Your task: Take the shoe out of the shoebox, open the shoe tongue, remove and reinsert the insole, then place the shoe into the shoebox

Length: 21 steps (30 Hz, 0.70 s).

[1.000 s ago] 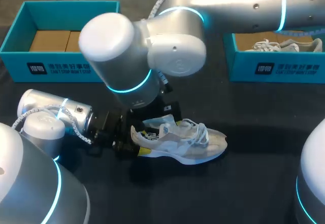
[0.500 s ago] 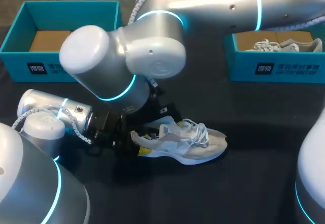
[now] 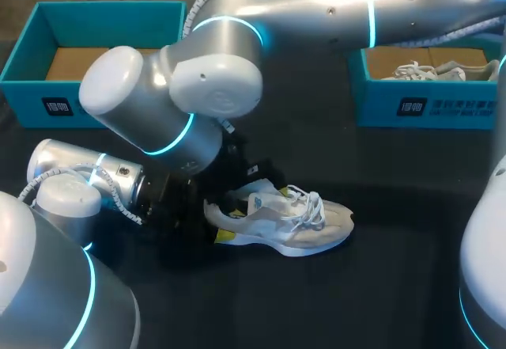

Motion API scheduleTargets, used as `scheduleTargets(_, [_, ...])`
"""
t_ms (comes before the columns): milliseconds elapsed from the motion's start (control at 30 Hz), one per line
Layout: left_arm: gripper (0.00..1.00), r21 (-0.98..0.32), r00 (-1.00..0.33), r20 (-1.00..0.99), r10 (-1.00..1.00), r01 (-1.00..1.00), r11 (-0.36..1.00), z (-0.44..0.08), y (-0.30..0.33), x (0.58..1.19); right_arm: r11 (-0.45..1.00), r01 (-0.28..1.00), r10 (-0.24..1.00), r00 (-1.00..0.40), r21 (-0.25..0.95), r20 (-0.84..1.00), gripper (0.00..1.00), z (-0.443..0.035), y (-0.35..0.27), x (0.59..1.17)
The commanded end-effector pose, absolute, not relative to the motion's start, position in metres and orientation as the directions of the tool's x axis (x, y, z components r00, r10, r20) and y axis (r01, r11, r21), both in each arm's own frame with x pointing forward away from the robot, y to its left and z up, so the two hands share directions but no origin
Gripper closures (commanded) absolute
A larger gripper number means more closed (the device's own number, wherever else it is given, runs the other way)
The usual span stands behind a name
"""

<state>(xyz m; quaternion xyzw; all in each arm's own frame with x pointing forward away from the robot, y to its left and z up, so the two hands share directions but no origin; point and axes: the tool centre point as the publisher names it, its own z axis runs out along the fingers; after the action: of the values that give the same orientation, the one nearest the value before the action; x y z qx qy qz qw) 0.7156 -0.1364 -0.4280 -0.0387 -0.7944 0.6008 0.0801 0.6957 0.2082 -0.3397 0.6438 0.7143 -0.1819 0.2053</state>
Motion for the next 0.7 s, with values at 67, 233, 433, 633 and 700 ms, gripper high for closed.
scheduleTargets(67, [1.00, -0.961, -0.985, 0.079, 0.154, -0.034, 0.275, -0.430, -0.137, 0.716, -0.594, 0.674, 0.567, 0.738, 0.438, -0.367, 0.00, -0.350, 0.210, 0.698])
scheduleTargets(233, [1.00, -0.961, -0.985, 0.079, 0.154, -0.034, 0.275, -0.430, -0.137, 0.716, -0.608, 0.646, 0.544, 0.763, 0.461, -0.351, 0.00, -0.346, 0.208, 0.700])
scheduleTargets(433, [1.00, -0.961, -0.985, 0.079, 0.154, -0.034, 0.275, -0.430, -0.137, 0.716, -0.634, 0.619, 0.525, 0.785, 0.463, -0.329, 0.00, -0.347, 0.203, 0.701])
scheduleTargets(633, [1.00, -0.961, -0.985, 0.079, 0.154, -0.034, 0.275, -0.430, -0.137, 0.716, -0.646, 0.602, 0.509, 0.798, 0.469, -0.324, 0.00, -0.348, 0.195, 0.698])
scheduleTargets(700, [1.00, -0.961, -0.985, 0.079, 0.154, -0.034, 0.275, -0.430, -0.137, 0.716, -0.655, 0.592, 0.499, 0.806, 0.470, -0.320, 0.00, -0.347, 0.192, 0.696])
